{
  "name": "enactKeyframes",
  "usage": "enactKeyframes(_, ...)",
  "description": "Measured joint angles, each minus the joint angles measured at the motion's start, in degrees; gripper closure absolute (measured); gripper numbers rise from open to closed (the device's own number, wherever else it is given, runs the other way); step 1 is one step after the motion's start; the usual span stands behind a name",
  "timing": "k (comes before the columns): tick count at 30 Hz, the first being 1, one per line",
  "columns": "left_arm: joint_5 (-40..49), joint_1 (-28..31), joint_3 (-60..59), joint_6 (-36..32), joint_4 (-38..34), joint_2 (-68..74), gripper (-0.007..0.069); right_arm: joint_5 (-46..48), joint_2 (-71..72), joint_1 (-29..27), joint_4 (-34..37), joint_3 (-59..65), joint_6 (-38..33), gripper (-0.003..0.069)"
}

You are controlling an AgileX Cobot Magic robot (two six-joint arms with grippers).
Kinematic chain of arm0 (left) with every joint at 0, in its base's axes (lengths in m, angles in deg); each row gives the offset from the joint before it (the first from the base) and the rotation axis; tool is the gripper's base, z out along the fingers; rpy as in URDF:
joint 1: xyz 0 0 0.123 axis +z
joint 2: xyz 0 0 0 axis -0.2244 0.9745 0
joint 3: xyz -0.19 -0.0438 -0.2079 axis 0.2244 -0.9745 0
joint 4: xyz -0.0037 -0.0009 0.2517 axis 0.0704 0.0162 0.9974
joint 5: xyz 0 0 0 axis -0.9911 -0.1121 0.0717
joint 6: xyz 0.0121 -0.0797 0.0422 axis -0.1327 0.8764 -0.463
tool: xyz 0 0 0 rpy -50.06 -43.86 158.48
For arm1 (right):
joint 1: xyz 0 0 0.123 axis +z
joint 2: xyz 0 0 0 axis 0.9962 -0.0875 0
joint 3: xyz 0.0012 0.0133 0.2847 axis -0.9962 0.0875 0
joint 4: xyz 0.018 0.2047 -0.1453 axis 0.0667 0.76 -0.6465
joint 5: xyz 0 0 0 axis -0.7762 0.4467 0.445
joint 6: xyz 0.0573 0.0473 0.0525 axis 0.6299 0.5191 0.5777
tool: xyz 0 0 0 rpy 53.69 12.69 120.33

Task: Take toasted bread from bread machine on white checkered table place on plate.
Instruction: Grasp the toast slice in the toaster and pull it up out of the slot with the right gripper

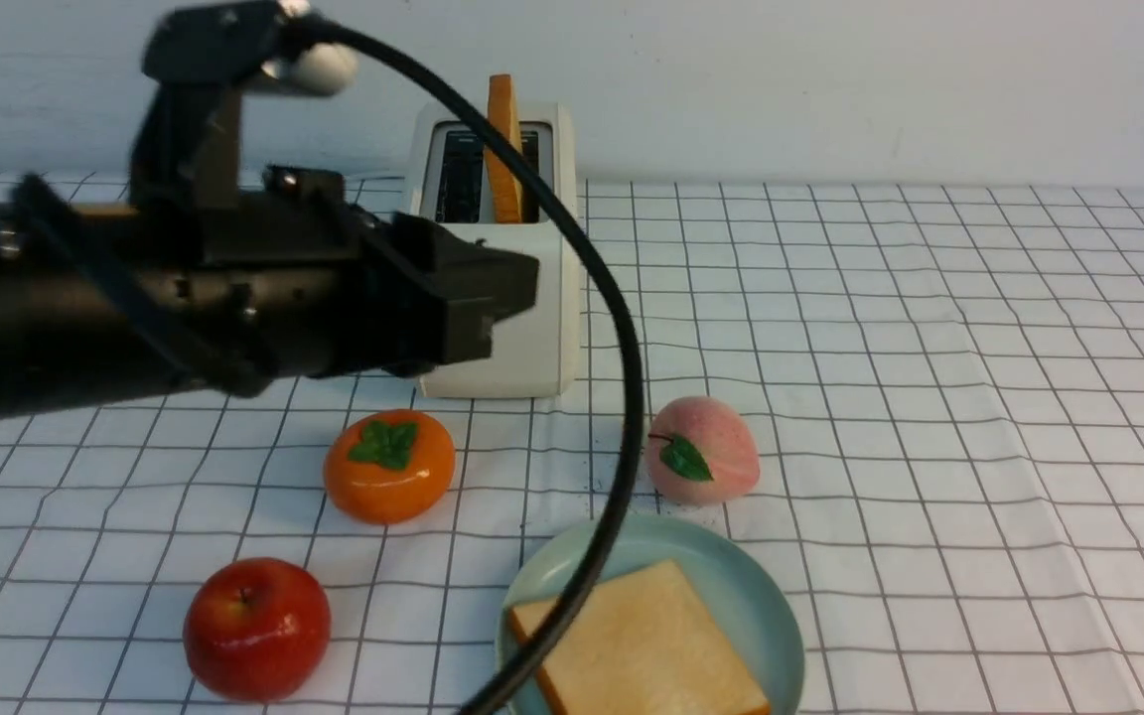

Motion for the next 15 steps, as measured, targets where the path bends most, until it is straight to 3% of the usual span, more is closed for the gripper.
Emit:
enactKeyframes(2, 1.5, 0.0, 0.0, 1.0, 2.6, -3.7, 0.0635, -0.2, -4.3, 0.0, 1.5, -1.1, 0.0, 0.0606)
enactKeyframes(5, 2.7, 0.0, 0.0, 4.7, 7.1, -7.8, 0.0638, -0.6, -9.7, 0.0, 2.3, -3.6, -0.3, 0.0616)
enactKeyframes(8, 3.6, 0.0, 0.0, 13.6, 17.9, -13.0, 0.0638, -0.8, -18.1, 0.1, 3.5, -9.7, -1.6, 0.0645)
enactKeyframes(10, 4.7, 0.0, 0.0, 22.0, 28.1, -15.7, 0.0638, -1.4, -23.5, 1.7, 4.2, -14.5, -2.2, 0.0657)
enactKeyframes(11, 6.6, 0.0, 0.0, 31.9, 37.5, -18.4, 0.0638, -2.2, -28.2, 4.7, 4.2, -19.1, -2.4, 0.0657)
enactKeyframes(13, 9.0, 0.0, 0.0, 42.6, 48.3, -20.9, 0.0638, -3.1, -33.0, 9.8, 3.5, -23.8, -1.9, 0.0657)
enactKeyframes(14, 9.0, 0.0, 0.0, 42.6, 49.3, -20.9, 0.0638, -3.1, -33.0, 10.4, 3.2, -23.8, -1.8, 0.0657)
enactKeyframes(15, 10.7, 0.0, 0.0, 51.0, 56.3, -22.7, 0.0638, -4.2, -37.1, 14.8, 1.4, -27.1, -0.4, 0.0657)
